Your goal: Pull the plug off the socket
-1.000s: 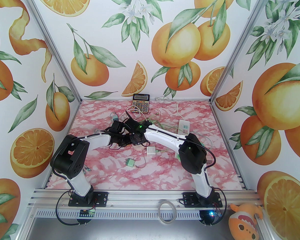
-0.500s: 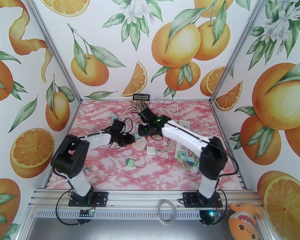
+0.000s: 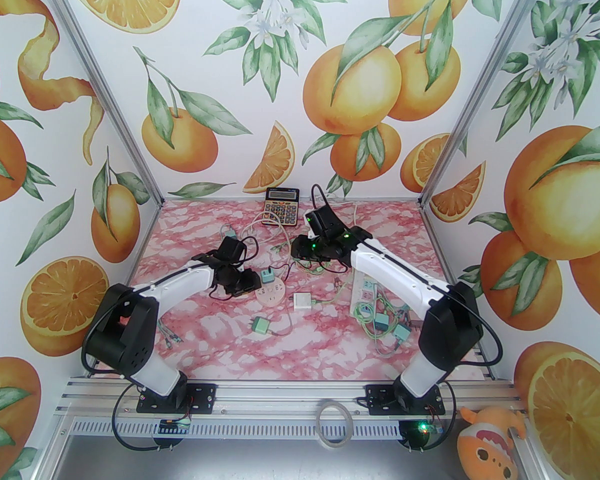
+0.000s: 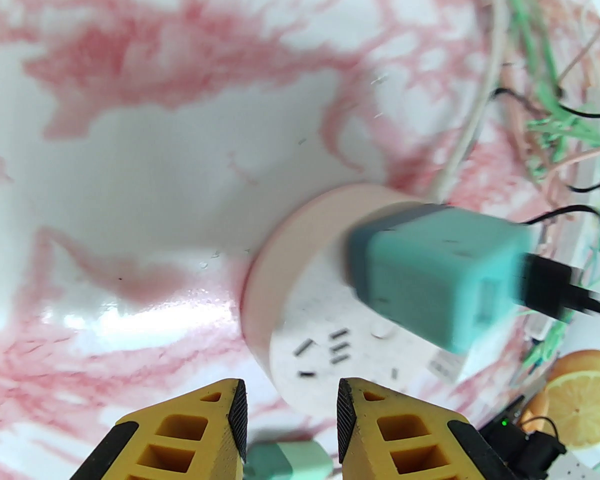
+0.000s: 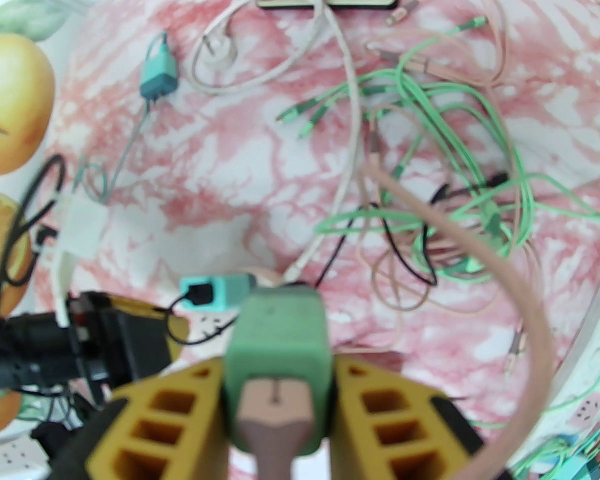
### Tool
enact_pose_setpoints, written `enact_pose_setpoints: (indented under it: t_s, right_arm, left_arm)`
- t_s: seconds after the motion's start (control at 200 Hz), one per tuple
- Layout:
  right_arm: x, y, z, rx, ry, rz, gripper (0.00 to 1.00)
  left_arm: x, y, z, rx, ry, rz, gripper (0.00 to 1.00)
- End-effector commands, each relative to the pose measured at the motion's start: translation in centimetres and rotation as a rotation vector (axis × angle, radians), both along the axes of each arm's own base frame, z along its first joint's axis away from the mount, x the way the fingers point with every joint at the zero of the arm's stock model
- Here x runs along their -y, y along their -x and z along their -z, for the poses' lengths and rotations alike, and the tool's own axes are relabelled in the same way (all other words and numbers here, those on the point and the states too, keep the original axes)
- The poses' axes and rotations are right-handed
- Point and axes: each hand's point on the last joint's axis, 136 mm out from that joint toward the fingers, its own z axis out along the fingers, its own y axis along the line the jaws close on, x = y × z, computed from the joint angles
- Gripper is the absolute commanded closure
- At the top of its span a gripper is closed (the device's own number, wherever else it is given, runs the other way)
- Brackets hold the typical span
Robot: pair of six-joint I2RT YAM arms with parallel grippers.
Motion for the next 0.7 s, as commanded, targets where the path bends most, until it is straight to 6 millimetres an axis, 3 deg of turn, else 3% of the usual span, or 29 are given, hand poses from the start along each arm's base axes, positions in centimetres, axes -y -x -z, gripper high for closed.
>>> enact_pose_setpoints:
  t_s: [0.0,0.23,0.53,0.696]
  right_arm:
    - [0.7,0.7,-2.8,0.044,-0.077,0.008,0.66]
    - [3.7,3.6,-2.6,0.033,-0.079,0.036,0.65]
    - [7.7,9.6,3.2,-0.084,-0.045,0.109,0.65]
    - [8.2,12.1,7.1,-0.139,-0.118,0.139,0.64]
  left_arm:
    - [-1.4,0.0,-0.7,0.007,-0.030,-0.008,0.64]
    - [-2.6,-0.9,-1.8,0.035,-0.017,-0.035,0.60]
    - [-2.6,-1.7,-2.7,0.057,-0.010,-0.027,0.50]
    - [-2.4,-1.7,-2.9,0.061,-0.001,-0.024,0.41]
